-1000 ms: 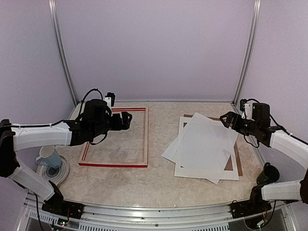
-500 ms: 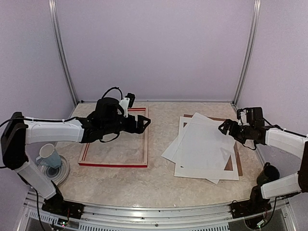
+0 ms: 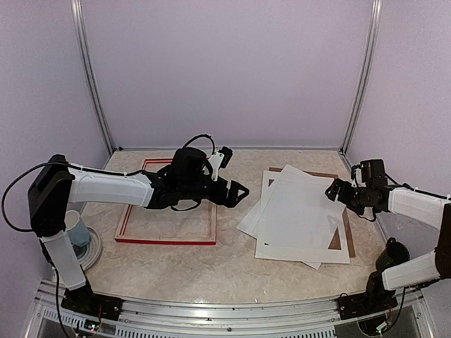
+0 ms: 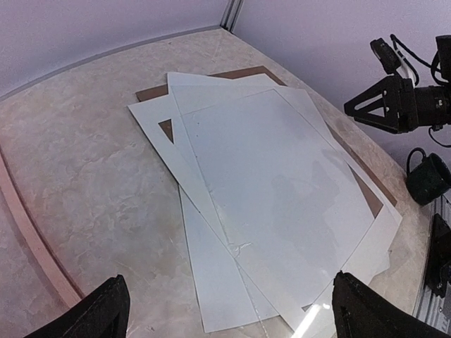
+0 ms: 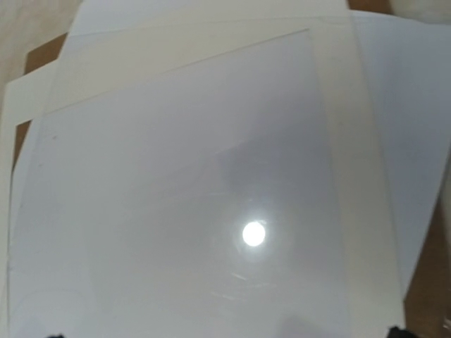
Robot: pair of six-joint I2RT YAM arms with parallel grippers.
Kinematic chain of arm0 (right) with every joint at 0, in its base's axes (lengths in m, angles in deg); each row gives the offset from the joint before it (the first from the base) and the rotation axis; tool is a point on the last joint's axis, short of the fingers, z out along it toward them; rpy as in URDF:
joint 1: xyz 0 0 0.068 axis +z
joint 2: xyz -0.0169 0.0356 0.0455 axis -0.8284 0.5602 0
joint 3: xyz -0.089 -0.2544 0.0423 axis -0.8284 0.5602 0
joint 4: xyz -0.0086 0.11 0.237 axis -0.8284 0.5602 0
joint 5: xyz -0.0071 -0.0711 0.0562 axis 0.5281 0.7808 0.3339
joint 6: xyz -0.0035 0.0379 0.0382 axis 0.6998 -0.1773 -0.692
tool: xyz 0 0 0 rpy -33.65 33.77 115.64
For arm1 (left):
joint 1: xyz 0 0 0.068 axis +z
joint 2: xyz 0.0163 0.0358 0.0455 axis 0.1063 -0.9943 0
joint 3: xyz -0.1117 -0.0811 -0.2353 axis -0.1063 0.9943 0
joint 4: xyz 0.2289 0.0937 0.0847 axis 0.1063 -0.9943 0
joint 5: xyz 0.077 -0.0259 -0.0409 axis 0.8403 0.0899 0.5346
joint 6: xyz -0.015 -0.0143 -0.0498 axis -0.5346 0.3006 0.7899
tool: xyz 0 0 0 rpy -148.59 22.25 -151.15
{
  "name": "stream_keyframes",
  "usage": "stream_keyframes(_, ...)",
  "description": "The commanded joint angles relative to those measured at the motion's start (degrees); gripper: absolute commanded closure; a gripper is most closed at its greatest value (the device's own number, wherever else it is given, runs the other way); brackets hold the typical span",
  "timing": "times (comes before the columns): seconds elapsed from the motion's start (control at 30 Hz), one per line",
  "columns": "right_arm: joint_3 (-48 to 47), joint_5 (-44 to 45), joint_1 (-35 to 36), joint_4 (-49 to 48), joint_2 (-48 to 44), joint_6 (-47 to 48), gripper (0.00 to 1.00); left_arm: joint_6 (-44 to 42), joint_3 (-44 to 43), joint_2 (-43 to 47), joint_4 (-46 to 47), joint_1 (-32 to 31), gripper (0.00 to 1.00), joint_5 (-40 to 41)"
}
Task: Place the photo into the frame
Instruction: Pick up the glass panel from the mat board.
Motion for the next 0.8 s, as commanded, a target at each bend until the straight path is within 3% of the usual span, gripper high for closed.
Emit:
stream_keyframes(0.0, 1.26, 1.44, -1.73, 1.34, -1.3, 0.21, 0.01, 1.11, -2.36, -2.71, -1.18, -0.06, 0.01, -2.23)
stream_keyframes(0.77, 5.98, -0.39, -9.74, -3.91, 2.54, -2.91, 0.01, 3.2, -14.77, -18.51, -6.56, -4.15, 0.01, -4.58)
